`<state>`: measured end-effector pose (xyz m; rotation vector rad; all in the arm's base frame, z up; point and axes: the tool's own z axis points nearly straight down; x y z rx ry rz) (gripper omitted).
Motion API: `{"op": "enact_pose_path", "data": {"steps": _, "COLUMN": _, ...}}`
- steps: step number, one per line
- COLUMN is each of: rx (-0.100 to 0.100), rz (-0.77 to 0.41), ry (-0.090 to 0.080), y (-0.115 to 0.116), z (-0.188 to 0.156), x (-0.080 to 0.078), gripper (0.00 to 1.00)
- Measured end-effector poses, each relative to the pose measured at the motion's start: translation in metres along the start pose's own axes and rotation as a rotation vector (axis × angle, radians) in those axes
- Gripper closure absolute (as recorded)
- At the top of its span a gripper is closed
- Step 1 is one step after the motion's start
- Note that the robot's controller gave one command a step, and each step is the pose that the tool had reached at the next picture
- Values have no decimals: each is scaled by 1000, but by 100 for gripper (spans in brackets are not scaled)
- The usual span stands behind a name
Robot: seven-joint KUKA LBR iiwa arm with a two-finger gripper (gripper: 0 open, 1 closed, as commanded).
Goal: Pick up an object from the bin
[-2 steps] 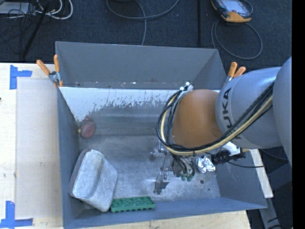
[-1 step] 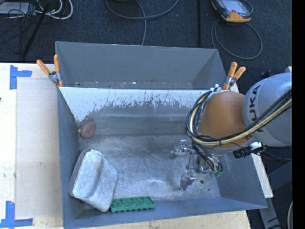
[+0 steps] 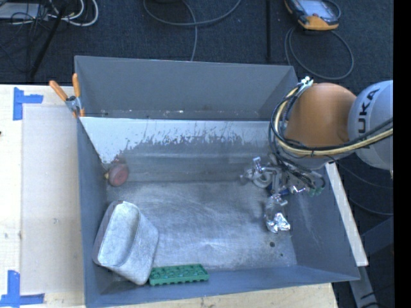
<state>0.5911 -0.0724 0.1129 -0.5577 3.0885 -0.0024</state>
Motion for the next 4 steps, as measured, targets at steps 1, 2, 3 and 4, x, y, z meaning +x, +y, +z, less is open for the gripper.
{"op": "enact_pose_path", "data": {"steps": 1, "rx": 4, "rz": 49, "ry": 1, "y": -60, "z": -75, "x": 83, "gripper": 0}}
{"op": "enact_pose_path", "data": {"steps": 2, "rx": -23, "rz": -558, "ry": -9, "y": -53, "z": 39, "x": 36, "gripper": 0}}
{"op": "enact_pose_path", "data": {"steps": 3, "rx": -6, "rz": -554, "ry": 2, "y": -64, "z": 38, "x": 42, "gripper": 100}}
{"op": "enact_pose_path", "data": {"steps": 4, "rx": 2, "rz": -620, "ry": -3, "y": -57, "z": -122, "x": 80, "gripper": 100}}
